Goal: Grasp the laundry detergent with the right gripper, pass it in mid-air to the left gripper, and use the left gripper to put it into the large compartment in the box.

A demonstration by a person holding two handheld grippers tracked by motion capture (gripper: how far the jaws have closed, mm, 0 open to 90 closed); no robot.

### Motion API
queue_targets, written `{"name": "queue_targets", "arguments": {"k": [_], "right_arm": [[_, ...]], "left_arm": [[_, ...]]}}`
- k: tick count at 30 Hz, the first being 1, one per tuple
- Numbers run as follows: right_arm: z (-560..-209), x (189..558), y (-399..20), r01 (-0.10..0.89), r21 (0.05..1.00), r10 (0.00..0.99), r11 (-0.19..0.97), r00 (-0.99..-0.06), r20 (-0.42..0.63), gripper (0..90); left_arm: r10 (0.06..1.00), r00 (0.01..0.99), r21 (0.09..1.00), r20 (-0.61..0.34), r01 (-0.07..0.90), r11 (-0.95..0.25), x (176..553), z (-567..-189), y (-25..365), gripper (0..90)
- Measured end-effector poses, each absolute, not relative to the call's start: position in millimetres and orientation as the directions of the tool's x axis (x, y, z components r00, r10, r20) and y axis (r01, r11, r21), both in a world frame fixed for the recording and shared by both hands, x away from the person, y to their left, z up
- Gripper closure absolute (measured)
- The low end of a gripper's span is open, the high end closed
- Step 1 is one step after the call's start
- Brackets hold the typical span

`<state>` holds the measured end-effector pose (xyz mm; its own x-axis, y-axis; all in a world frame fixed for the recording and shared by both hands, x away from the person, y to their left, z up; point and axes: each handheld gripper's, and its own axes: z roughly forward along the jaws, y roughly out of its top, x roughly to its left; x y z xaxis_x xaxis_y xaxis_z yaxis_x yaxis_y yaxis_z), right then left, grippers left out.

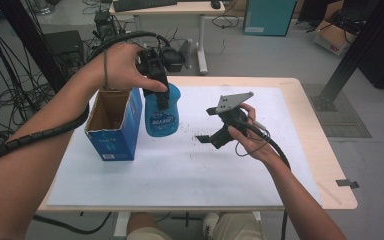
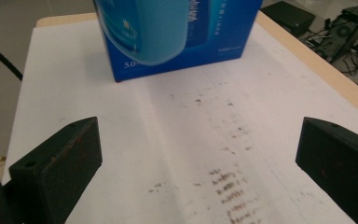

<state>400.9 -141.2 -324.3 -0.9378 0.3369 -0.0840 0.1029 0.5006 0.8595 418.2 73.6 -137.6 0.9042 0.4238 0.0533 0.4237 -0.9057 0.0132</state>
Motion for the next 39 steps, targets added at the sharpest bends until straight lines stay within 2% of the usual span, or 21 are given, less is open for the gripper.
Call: {"name": "queue_targets", "arguments": {"k": [9,13,14,24,31,39], "right_arm": [[-318.1,404.6,-174.8,0.181,0.838,0.434,0.515,-0.898,-0.073,0.3],[-316.1,405.3,-183.2,0.192,0.833,0.444,0.519,-0.893,-0.071,0.3],[-315.5,405.1,-184.2,0.198,0.831,0.449,0.520,-0.891,-0.069,0.3],[-302.8,405.7,-194.6,0.214,0.813,0.467,0.542,-0.881,-0.079,0.2],[-298.1,405.0,-199.8,0.218,0.798,0.465,0.562,-0.881,-0.086,0.3],[-294.8,404.8,-202.6,0.222,0.793,0.471,0.568,-0.878,-0.092,0.2]], "left_arm": [[0.549,0.831,0.031,0.091,0.549,-0.835,424.3,-98.9,82.5,36.8],[0.596,0.797,0.051,0.101,0.594,-0.803,426.1,-83.8,89.2,36.8],[0.643,0.757,0.066,0.119,0.640,-0.766,423.2,-80.2,89.6,36.8],[0.778,0.617,0.116,0.117,0.770,-0.628,426.5,-44.2,118.5,36.8],[0.839,0.530,0.115,0.122,0.832,-0.543,432.2,-25.7,143.6,36.9],[0.903,0.415,0.164,0.108,0.889,-0.428,437.2,-13.6,171.3,36.9]]}}
